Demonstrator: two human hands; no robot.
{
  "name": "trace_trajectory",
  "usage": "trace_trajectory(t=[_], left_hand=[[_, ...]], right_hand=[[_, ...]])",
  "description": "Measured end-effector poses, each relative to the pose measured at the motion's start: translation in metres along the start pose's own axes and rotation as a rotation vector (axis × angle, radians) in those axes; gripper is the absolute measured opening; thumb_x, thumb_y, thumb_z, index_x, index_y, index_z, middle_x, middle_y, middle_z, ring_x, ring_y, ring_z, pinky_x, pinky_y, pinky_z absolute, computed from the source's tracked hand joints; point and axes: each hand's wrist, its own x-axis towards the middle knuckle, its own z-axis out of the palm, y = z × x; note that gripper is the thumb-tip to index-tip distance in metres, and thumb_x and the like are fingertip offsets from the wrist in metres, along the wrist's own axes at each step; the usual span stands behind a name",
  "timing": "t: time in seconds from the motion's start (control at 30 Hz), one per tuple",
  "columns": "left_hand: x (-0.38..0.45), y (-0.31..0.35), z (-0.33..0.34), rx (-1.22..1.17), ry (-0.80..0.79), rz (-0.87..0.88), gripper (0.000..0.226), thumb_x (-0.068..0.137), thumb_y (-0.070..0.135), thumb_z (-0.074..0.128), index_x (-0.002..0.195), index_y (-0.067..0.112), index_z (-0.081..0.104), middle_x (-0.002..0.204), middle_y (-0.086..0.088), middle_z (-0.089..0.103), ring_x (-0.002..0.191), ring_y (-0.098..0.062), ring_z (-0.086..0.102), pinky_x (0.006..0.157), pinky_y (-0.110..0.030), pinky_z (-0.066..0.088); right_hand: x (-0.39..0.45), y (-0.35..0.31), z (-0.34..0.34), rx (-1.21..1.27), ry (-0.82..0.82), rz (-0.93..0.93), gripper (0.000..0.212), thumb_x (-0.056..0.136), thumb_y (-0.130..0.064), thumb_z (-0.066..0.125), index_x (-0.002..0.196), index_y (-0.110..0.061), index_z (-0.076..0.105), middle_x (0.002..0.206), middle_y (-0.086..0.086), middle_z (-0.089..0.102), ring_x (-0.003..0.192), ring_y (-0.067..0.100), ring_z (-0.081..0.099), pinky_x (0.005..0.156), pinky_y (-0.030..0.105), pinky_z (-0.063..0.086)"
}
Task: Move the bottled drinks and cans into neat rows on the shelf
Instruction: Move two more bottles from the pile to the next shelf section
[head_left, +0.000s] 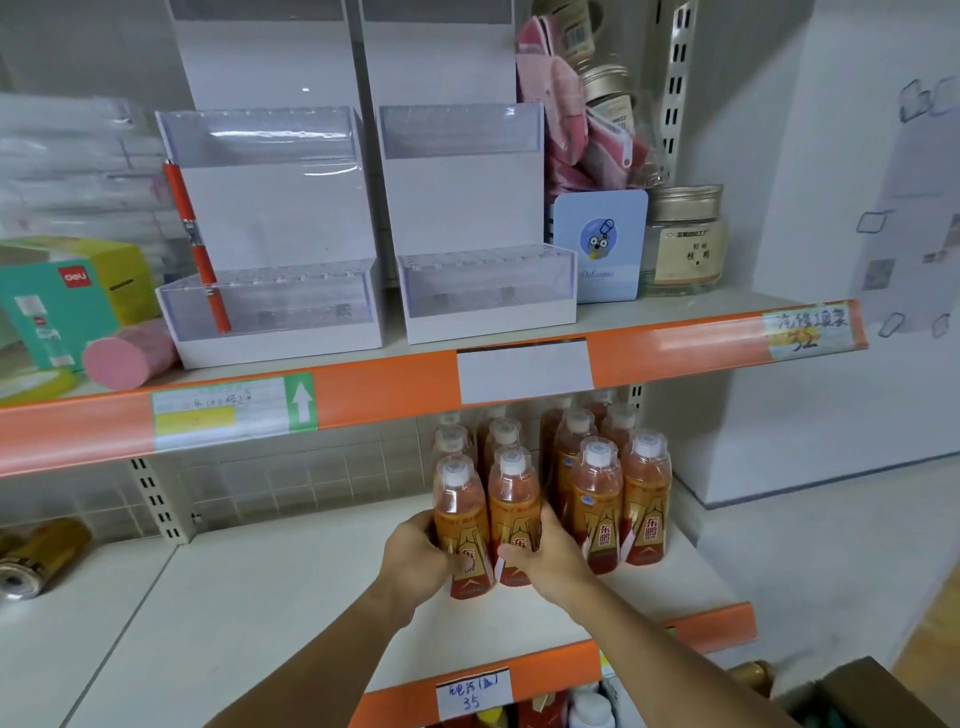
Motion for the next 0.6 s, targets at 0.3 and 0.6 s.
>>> trace_trajectory(t=[0.3,0.6], left_hand=[[-0.009,-0.003,0.006,-0.021,0.002,0.002,0.054,0.078,-0.001,0.08,0.118,0.029,0.06,0.11,0.012,0.071,0.105,-0.012,0.066,0.087,-0.027,0.055],[-0.029,0.02,0.001,0.169,-0.09,-0.007,0.063,0.085,0.024,0.076,0.14,0.028,0.045,0.128,0.003,0.065,0.117,-0.02,0.061,0.102,-0.035,0.05]], right_hand=[[-0.006,-0.007,-0.006,0.009,-0.036,0.021,0.065,0.089,-0.032,0.073,0.143,-0.027,0.036,0.136,-0.003,0.058,0.13,0.023,0.052,0.11,0.047,0.043],[-0.024,-0.012,-0.023,-0.124,-0.082,-0.05,0.064,0.091,-0.048,0.066,0.146,-0.026,0.044,0.133,-0.008,0.062,0.125,0.015,0.056,0.107,0.037,0.045]])
